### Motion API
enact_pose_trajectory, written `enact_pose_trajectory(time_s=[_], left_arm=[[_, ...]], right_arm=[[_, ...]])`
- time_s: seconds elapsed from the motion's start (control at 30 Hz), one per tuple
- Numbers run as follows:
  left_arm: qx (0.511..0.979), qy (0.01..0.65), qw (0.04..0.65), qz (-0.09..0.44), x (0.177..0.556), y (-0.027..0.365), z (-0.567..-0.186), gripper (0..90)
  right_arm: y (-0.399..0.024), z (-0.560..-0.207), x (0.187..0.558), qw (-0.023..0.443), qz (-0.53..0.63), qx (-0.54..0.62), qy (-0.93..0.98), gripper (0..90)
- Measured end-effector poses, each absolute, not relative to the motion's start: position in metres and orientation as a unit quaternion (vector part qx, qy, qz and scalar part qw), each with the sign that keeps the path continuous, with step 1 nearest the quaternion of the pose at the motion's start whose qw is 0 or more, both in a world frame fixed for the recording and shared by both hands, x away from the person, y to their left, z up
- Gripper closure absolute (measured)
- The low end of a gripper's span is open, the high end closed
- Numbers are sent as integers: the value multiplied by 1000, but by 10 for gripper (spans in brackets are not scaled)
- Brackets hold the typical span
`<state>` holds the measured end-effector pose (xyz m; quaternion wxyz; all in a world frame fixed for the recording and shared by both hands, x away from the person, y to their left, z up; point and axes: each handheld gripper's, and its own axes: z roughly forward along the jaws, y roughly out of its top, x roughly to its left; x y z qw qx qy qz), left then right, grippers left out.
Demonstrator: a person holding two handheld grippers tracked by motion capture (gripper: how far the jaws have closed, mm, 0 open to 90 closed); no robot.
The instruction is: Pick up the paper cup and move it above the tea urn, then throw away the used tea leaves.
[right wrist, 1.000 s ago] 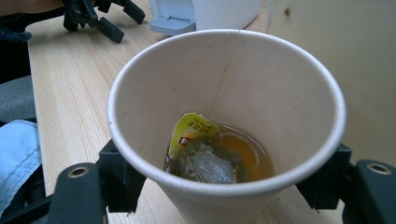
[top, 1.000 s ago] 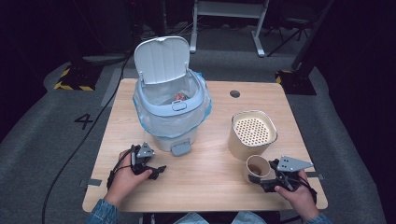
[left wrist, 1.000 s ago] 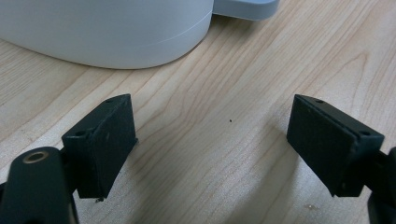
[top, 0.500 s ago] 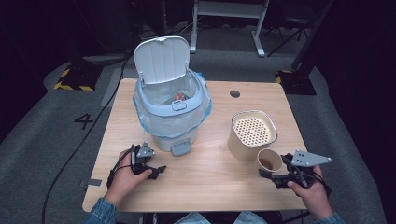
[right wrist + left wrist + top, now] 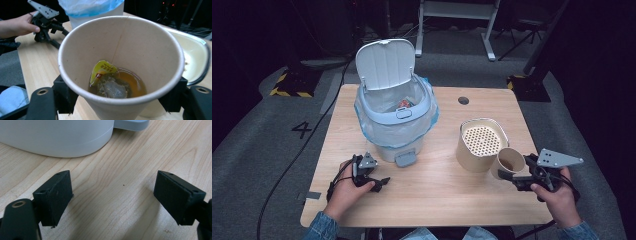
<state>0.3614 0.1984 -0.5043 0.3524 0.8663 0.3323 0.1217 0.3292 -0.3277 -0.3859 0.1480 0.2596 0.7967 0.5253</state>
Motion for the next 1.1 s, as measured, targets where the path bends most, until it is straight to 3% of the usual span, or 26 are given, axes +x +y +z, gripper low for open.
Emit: enact_pose_trajectory(time_s=[0.43, 1.1], left_arm=[[866, 333, 352, 122, 361, 198, -504, 157], [864, 339, 350, 128, 358, 200, -504, 159]], right_arm=[[-336, -351, 357, 189, 518, 253, 795, 301], [-332, -325, 414, 245, 491, 225, 805, 309]])
